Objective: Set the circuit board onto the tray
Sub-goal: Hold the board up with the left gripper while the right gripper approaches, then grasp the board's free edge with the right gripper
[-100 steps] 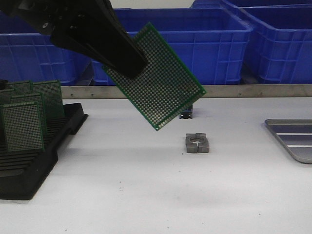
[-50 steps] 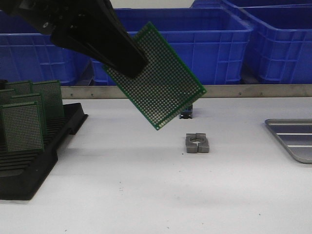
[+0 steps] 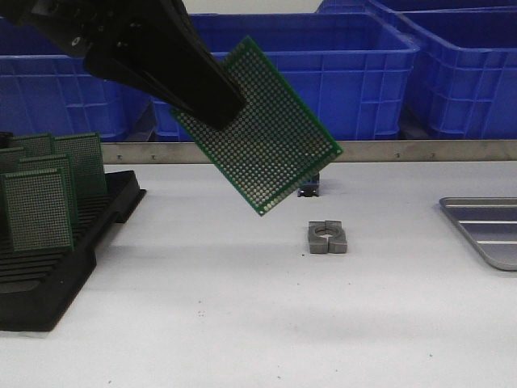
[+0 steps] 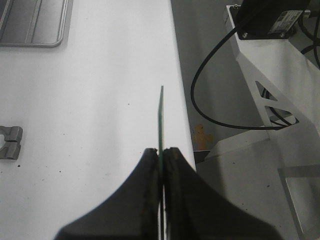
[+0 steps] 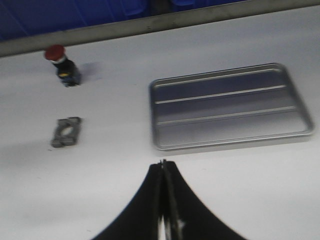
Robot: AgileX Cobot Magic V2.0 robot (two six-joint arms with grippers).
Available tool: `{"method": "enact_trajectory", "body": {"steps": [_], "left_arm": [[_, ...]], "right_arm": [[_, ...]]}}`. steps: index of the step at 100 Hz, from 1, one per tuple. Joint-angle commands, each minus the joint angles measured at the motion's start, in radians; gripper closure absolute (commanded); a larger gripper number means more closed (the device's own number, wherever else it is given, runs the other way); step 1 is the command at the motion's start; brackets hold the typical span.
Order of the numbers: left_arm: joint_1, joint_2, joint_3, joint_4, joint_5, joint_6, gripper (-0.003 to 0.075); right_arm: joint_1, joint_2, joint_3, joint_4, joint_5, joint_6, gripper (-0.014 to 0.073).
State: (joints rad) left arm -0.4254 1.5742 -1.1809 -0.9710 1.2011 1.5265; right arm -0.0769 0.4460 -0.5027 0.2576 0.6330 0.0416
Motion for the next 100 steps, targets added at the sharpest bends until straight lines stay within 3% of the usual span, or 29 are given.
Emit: {"method": "enact_trajectory", "body": {"steps": [1,17,27,38,54,83,100], "left_arm": [[-0.01,-0.033,-0.029,-0.071,0.013,-0.008,0.074],[-0.01,-0.033,-0.029,-0.071,0.013,-0.008,0.074],[-0.01,-0.033,-0.029,-0.071,0.013,-0.008,0.074],[-0.01,-0.033,-0.029,-0.071,0.013,-0.008,0.074],[-0.01,-0.033,-0.029,-0.071,0.013,-0.008,0.074],[-0.01,-0.033,-0.029,-0.071,0.013,-0.008,0.074],[-0.01,-0.033,-0.029,-0.071,0.013,-0.008,0.0741]], "right_arm": [[0.018,0.048,-0.036,0.153,-0.14,-0.014,0.0517],[0.079,0.118,-0.036,0.33,-0.173,-0.12,0.0192],[0.123,0.177,-0.04,0.439,-0.167,-0.21,0.0077],[0.168,0.257,-0.05,0.533,-0.136,-0.373,0.0077],[0.26,0.358,-0.087,0.658,-0.078,-0.827,0.0077],[0.351,0.515,-0.144,1.023,0.077,-1.622,0.0077],[0.354,0.624,-0.144,1.183,0.137,-1.792,0.0077]]}}
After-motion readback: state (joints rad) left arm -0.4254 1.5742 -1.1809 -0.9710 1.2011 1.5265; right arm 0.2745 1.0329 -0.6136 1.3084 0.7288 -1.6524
